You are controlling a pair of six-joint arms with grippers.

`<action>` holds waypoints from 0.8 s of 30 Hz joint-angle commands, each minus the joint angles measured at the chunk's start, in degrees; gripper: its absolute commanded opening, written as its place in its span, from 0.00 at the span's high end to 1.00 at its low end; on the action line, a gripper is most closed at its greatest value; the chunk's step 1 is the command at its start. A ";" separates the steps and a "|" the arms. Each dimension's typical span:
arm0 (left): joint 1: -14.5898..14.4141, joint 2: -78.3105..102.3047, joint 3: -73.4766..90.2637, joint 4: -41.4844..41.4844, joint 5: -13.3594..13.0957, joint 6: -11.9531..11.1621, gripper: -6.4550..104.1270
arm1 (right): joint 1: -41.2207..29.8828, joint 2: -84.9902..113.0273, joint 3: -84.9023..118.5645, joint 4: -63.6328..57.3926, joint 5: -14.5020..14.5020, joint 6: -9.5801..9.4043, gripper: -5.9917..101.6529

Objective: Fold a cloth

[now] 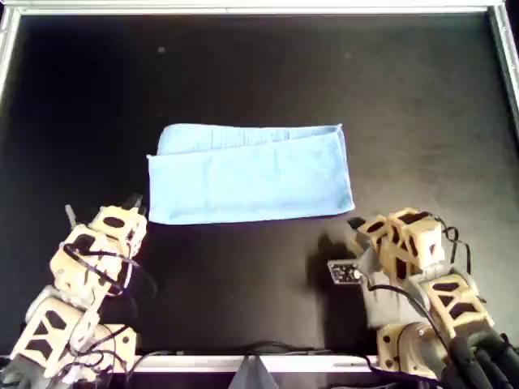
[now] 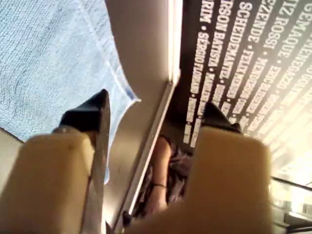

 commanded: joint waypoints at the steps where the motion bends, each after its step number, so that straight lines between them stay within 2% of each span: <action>1: -1.14 1.14 -0.44 -0.70 -0.44 0.35 0.33 | 0.09 0.53 -4.39 -0.88 -0.44 -0.09 0.13; 7: -1.14 1.14 -0.44 -0.62 -0.44 0.35 0.33 | -0.18 0.18 -4.31 -0.88 0.35 -0.09 0.12; 13: -1.14 1.14 -0.44 -0.62 -0.44 0.35 0.33 | -0.79 0.09 -4.31 -0.88 0.53 0.79 0.12; 18: -1.14 1.14 -0.44 -0.62 -0.44 0.35 0.33 | -0.79 -0.70 -4.22 -3.96 0.53 0.53 0.12; 24: -1.14 1.14 -0.44 -0.62 -0.44 0.35 0.33 | -0.79 -17.58 -7.73 -13.27 0.53 0.88 0.12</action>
